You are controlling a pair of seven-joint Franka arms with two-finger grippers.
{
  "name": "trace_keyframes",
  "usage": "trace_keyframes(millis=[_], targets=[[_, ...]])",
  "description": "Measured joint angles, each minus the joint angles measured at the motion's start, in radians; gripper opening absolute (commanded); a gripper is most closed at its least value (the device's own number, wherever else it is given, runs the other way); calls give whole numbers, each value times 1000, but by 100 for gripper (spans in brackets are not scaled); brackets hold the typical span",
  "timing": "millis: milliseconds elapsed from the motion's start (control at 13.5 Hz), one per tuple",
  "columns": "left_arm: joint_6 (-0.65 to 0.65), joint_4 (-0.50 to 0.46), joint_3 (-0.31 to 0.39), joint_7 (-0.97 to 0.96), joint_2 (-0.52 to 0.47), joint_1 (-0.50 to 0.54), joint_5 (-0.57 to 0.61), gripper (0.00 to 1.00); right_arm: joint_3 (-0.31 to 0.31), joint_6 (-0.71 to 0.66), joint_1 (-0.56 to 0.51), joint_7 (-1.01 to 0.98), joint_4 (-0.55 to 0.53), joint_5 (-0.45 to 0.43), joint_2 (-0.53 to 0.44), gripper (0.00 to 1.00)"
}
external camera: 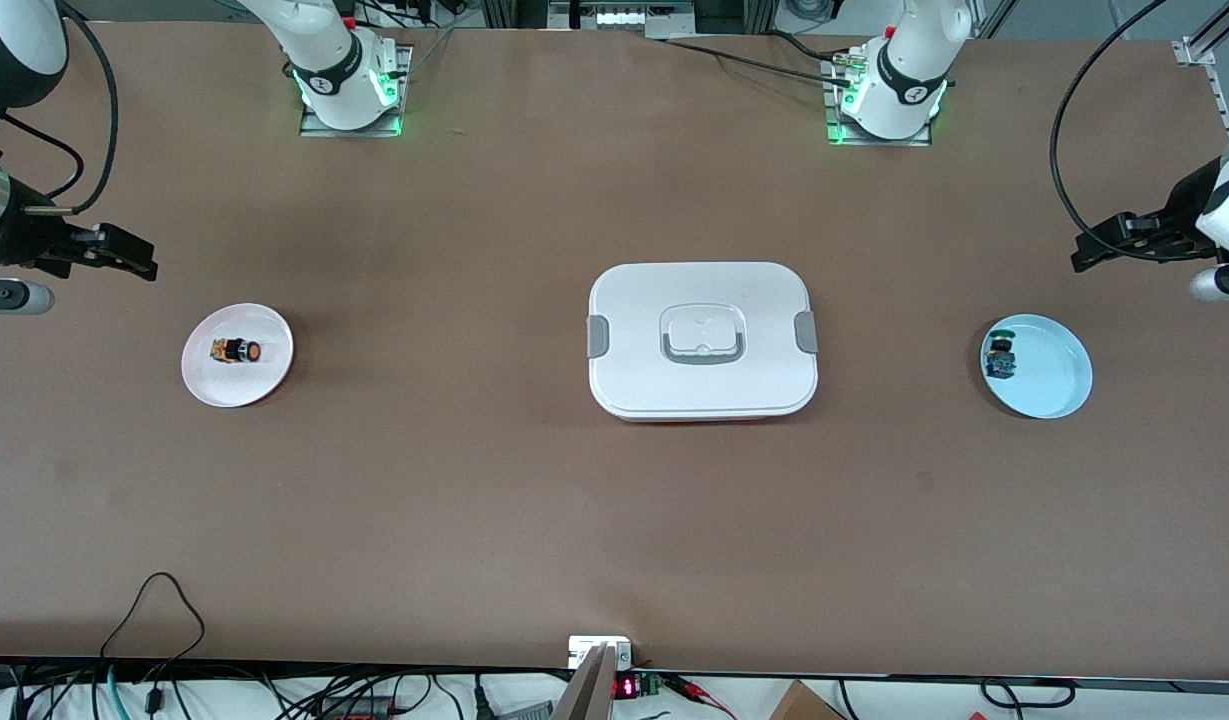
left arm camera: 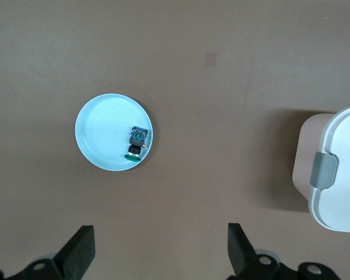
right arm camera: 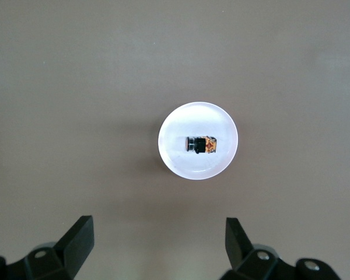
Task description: Transfer orange switch to right arm and place
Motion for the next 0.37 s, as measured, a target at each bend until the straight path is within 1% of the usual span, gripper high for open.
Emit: trace_keyframes(millis=[370], targets=[[0,0,1,0,0,9,0,100,3,11,-1,-4,0,6,0,100]])
